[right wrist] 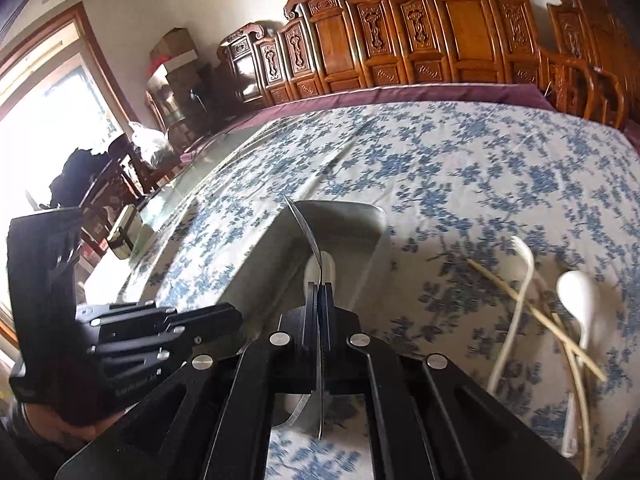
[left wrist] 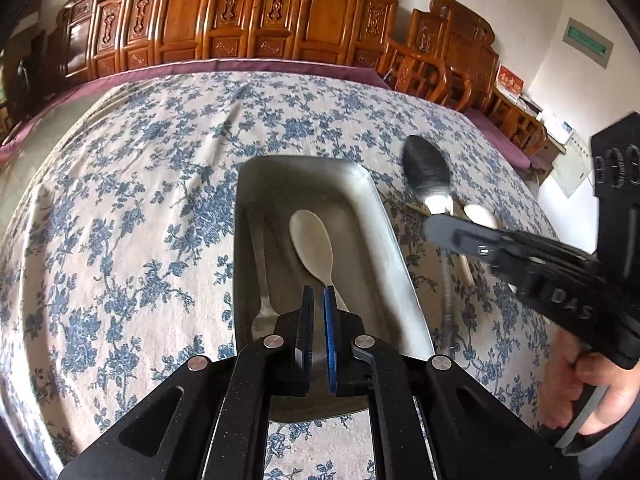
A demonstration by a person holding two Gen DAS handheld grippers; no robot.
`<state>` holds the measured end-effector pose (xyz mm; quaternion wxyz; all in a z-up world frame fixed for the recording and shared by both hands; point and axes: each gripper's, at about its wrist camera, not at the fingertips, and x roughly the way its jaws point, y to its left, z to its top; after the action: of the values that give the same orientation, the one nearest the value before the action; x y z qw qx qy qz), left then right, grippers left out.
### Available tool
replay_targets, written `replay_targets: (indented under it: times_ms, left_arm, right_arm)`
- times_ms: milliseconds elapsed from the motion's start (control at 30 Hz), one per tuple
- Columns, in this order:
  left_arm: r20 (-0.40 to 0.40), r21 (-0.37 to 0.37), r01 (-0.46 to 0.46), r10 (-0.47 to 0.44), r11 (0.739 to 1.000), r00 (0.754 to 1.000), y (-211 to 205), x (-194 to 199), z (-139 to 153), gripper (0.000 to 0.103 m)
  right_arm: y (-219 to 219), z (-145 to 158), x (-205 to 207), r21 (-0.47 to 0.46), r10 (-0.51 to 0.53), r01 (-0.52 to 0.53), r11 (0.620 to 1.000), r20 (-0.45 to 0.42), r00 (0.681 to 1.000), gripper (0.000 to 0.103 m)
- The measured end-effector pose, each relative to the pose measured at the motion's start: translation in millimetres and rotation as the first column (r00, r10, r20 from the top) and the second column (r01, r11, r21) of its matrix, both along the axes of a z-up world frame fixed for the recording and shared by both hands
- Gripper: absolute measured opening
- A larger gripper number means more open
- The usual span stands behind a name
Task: Organize utensils
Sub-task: 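Carry both held utensils to the grey tray and open both tools inside it, then move both open tools back toward the utensil pile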
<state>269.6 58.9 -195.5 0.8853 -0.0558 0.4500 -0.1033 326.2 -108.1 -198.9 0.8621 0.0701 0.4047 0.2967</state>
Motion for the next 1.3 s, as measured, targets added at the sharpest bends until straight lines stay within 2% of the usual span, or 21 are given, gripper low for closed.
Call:
replay_targets:
  times_ms: [233, 433, 733, 900, 933, 967, 1067, 1167, 1233, 1300]
  left_arm:
    - [0.018, 0.022, -0.035, 0.034, 0.999, 0.999, 11.0, 0.1, 6.6, 0.004]
    - [0.023, 0.018, -0.062, 0.061, 0.998, 0.998, 22.0, 1.5, 9.3, 0.004]
    - [0.034, 0.027, -0.083, 0.082, 0.996, 0.996, 28.3, 2.0, 11.4, 0.004]
    - [0.038, 0.03, -0.083, 0.082, 0.996, 0.996, 26.6, 1.9, 12.7, 0.005]
    - [0.04, 0.031, -0.081, 0.08, 0.996, 0.996, 25.3, 1.5, 12.9, 0.007]
    - [0.044, 0.034, -0.079, 0.077, 0.996, 0.996, 23.2, 1.2, 13.4, 0.014]
    - [0.056, 0.037, -0.067, 0.064, 0.997, 0.996, 16.2, -0.6, 15.6, 0.021]
    - [0.069, 0.035, -0.054, 0.051, 0.998, 0.996, 6.1, -3.2, 17.6, 0.032]
    - [0.079, 0.037, -0.033, 0.03, 0.999, 0.996, -4.2, -4.9, 20.2, 0.032]
    - [0.088, 0.037, -0.015, 0.012, 0.999, 0.996, -15.1, -6.9, 23.3, 0.039]
  right_arm:
    - [26.3, -5.4, 12.3, 0.007, 0.01, -0.01, 1.0, -0.026, 1.0, 0.003]
    - [38.0, -3.1, 13.9, 0.014, 0.021, -0.021, 1.0, -0.013, 1.0, 0.003]
    - [53.3, -26.4, 12.6, -0.061, 0.041, -0.045, 0.997, -0.059, 0.997, 0.003]
    - [50.1, -29.6, 8.4, -0.09, 0.052, -0.056, 0.994, -0.049, 0.997, 0.012]
    - [47.6, -27.9, 6.6, -0.094, 0.057, -0.06, 0.994, -0.039, 0.998, 0.012]
    - [45.7, -26.3, 5.4, -0.096, 0.06, -0.063, 0.993, -0.035, 0.998, 0.012]
    - [30.5, -17.5, 0.1, -0.092, 0.057, -0.058, 0.994, -0.012, 0.998, 0.012]
    - [0.9, -6.1, -12.3, -0.098, 0.042, -0.039, 0.994, 0.033, 0.999, 0.014]
    - [-25.1, -1.0, -19.2, -0.122, 0.018, -0.01, 0.992, 0.06, 0.998, 0.016]
    - [-54.2, 3.1, -22.6, -0.144, -0.016, 0.027, 0.989, 0.077, 0.997, 0.018]
